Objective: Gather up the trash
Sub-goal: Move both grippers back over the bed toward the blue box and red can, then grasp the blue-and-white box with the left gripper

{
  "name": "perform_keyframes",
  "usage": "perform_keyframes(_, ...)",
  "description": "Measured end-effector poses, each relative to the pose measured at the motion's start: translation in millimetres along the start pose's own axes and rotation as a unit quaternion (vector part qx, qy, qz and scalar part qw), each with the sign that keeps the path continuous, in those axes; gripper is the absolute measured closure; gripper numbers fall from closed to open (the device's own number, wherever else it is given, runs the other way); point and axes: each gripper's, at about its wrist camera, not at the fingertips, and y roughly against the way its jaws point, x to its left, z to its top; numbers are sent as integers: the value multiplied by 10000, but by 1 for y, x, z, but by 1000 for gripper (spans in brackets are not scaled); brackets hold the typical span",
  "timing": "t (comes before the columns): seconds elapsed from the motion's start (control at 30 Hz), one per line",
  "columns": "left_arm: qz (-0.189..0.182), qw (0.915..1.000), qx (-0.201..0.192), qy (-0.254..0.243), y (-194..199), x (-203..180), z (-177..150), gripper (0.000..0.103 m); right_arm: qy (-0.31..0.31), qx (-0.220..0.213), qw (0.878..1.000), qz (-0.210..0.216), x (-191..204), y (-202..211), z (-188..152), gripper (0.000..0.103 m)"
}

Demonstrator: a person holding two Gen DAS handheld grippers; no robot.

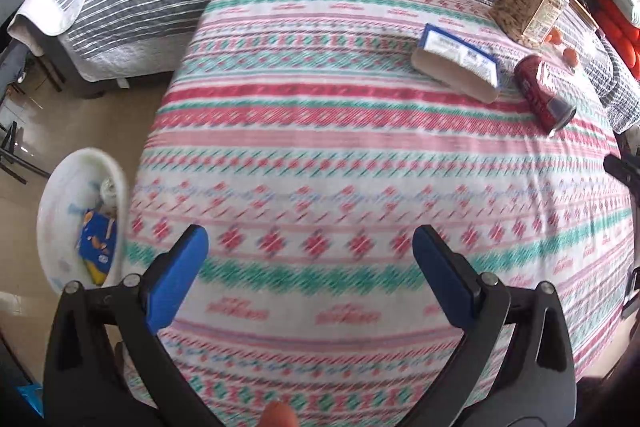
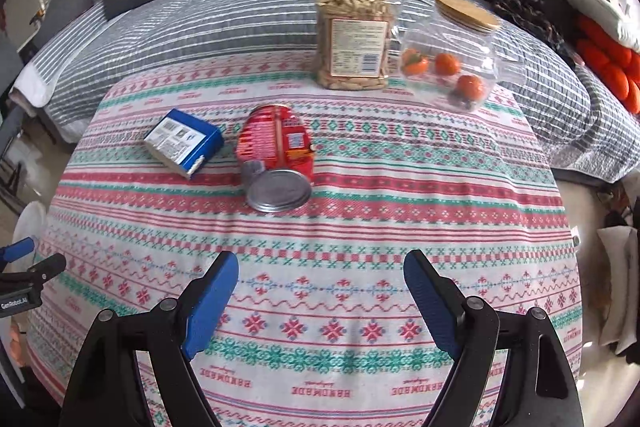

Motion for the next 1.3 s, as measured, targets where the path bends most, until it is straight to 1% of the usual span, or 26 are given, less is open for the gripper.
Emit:
perform_keyframes(0.07, -90, 9999, 15, 137, -5, -12, 15, 1, -99, -29, 9999, -56, -11, -1, 1, 17)
perform_keyframes(0.13, -55, 9993, -26, 366, -10, -26, 33, 1, -122, -45, 9999, -107, -18, -3, 3, 17)
perform_keyframes(0.17, -30, 9988, -41, 484, -13, -32, 42, 1, -102, -42, 9999, -125, -21, -5, 4, 17)
perform_keyframes(0.33, -154, 9950, -88, 988, -28, -63, 79, 1, 116, -21, 9997, -200, -22, -15, 9, 17)
perform_keyframes(0.5, -283, 9900, -76, 1382, -45, -92, 109, 2, 355, -32, 9991, -228, -23, -23, 10, 17)
perform_keyframes(0.63, -196, 9869, 19, 1599, -62, -107, 126, 2, 359, -52, 9991, -225, -29, -26, 10, 17)
perform_keyframes(0.73, -149, 9838, -24, 1787, -71, -114, 135, 2, 351, -35, 9992, -210, -33, -28, 8, 17)
perform_keyframes(0.83, -12, 9842, 20, 1770, -80, -122, 144, 2, 352, -18, 9992, -211, -35, -31, 7, 17)
perform_keyframes(0.93, 56, 9826, 163, 1849, -90, -122, 147, 3, 297, 23, 9994, -179, -37, -33, 7, 17)
perform_keyframes(0.97, 81, 9824, 227, 1853, -94, -121, 147, 4, 276, 39, 9995, -164, -38, -34, 7, 17)
perform_keyframes(1.0, 110, 9830, 268, 1814, -97, -121, 146, 9, 266, 56, 9995, -149, -38, -35, 7, 17)
perform_keyframes(1.03, 129, 9840, 311, 1747, -100, -121, 144, 12, 263, 73, 9995, -137, -38, -36, 7, 17)
perform_keyframes(1.07, 106, 9853, 332, 1673, -103, -121, 142, 12, 261, 88, 9995, -142, -38, -37, 7, 17)
perform_keyframes(1.17, -5, 9903, 185, 1378, -99, -119, 132, 14, 229, 95, 9996, -141, -38, -37, 9, 17)
perform_keyframes(1.23, -89, 9929, 130, 1182, -96, -116, 126, 19, 181, 83, 9998, -94, -36, -37, 12, 17)
perform_keyframes(1.3, -256, 9949, 103, 970, -92, -108, 118, 21, 94, 84, 9999, -1, -33, -38, 16, 17)
